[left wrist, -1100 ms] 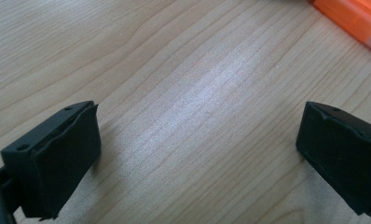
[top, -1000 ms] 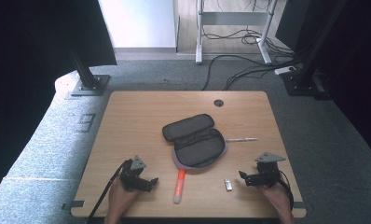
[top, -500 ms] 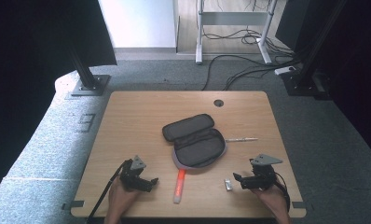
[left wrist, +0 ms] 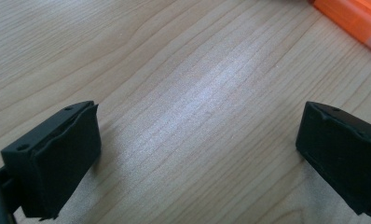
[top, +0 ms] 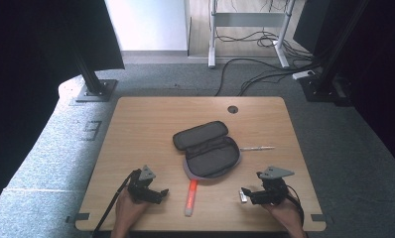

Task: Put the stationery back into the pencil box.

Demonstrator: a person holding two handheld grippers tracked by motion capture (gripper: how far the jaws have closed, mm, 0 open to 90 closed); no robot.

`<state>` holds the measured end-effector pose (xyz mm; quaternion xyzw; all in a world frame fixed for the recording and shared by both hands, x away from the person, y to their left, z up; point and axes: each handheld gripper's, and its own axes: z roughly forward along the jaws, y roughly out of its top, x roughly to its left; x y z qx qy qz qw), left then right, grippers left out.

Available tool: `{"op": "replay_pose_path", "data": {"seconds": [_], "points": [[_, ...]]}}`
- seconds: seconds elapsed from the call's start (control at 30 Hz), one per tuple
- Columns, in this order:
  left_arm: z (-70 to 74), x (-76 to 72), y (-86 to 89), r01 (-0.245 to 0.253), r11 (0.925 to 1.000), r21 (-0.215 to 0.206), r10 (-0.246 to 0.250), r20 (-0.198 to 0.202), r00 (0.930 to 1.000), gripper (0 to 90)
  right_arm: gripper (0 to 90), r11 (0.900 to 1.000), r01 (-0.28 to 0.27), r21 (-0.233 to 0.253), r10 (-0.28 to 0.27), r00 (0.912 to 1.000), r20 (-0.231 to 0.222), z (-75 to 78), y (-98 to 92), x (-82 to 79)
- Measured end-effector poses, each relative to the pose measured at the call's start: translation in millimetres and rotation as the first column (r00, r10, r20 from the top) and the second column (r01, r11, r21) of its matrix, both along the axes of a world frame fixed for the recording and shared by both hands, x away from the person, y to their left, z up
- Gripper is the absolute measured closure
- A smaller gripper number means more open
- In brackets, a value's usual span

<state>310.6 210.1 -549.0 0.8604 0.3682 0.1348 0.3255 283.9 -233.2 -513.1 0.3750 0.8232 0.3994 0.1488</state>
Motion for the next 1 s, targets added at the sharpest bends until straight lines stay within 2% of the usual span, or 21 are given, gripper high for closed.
{"op": "replay_pose_path", "data": {"seconds": [0.23, 0.4, 0.57, 0.8, 1.0], "points": [[0.0, 0.0, 0.0, 0.000, 1.0000, 0.000, 0.000, 0.000, 1.0000, 0.0, 19.6, 0.999, -0.043, -0.010, 0.043, 0.9989, -0.018, -4.4, 9.5, -3.4], [0.0, -0.1, 0.0, 0.000, 1.0000, 0.000, 0.000, 0.000, 1.0000, 0.0, 27.3, 0.997, -0.078, -0.024, 0.076, 0.9961, -0.044, -10.7, 15.3, -4.9], [0.0, 0.0, 0.0, 0.000, 1.0000, 0.000, 0.000, 0.000, 1.0000, 0.0, 35.5, 0.991, -0.118, -0.064, 0.113, 0.9909, -0.073, -18.5, 21.8, -5.5], [0.0, -0.1, 0.0, 0.000, 1.0000, 0.000, 0.000, 0.000, 1.0000, 0.0, 43.3, 0.989, -0.124, -0.086, 0.115, 0.9887, -0.096, -23.5, 22.0, -5.9], [0.0, -0.1, 0.0, 0.000, 1.0000, 0.000, 0.000, 0.000, 1.0000, 0.0, 48.5, 0.987, -0.123, -0.105, 0.114, 0.9892, -0.093, -27.3, 22.9, -5.5]]}}
